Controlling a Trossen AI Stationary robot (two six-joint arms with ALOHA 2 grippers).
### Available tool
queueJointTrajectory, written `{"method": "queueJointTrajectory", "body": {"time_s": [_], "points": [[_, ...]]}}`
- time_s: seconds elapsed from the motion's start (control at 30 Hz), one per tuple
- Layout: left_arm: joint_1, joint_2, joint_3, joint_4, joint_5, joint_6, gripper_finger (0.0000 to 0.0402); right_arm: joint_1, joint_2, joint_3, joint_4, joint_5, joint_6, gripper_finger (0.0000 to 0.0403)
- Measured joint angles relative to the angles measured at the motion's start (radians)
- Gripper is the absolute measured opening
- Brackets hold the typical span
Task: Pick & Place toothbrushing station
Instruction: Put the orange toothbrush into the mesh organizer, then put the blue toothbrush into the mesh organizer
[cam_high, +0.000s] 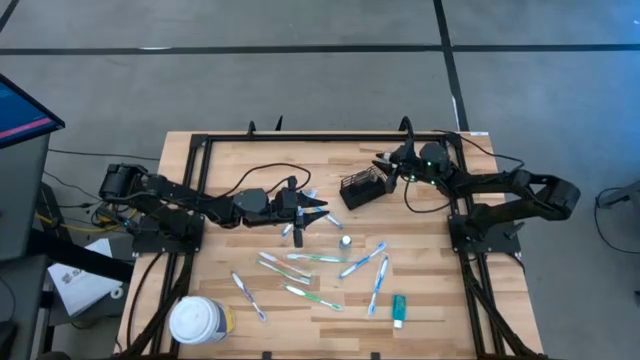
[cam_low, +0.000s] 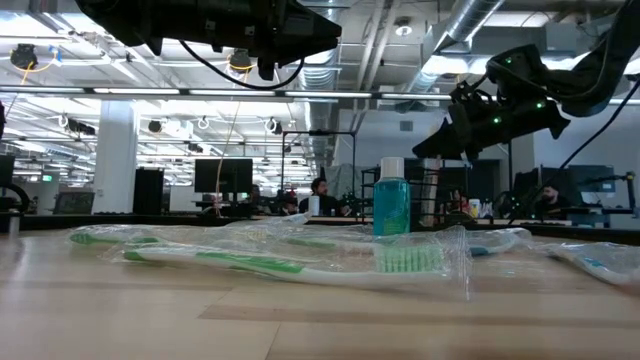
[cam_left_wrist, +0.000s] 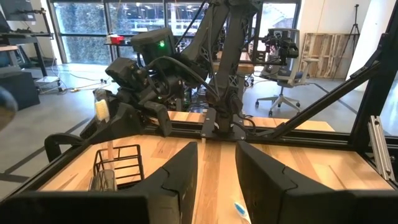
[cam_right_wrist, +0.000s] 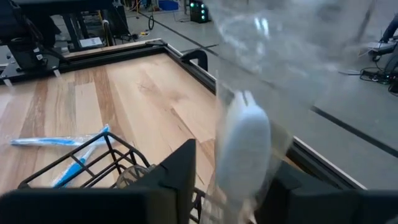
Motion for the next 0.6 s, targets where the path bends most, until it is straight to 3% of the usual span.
{"method": "queueJointTrajectory", "body": {"time_s": [0.33, 0.6], "points": [[0.0, 0.0, 0.0, 0.0, 0.0, 0.0, 0.0104, 0.0, 0.0, 0.054, -0.007, 0.001, 0.003, 0.0221], [0.0, 0.0, 0.0, 0.0, 0.0, 0.0, 0.0104, 0.0, 0.0, 0.118, -0.042, 0.001, 0.003, 0.0232]]}}
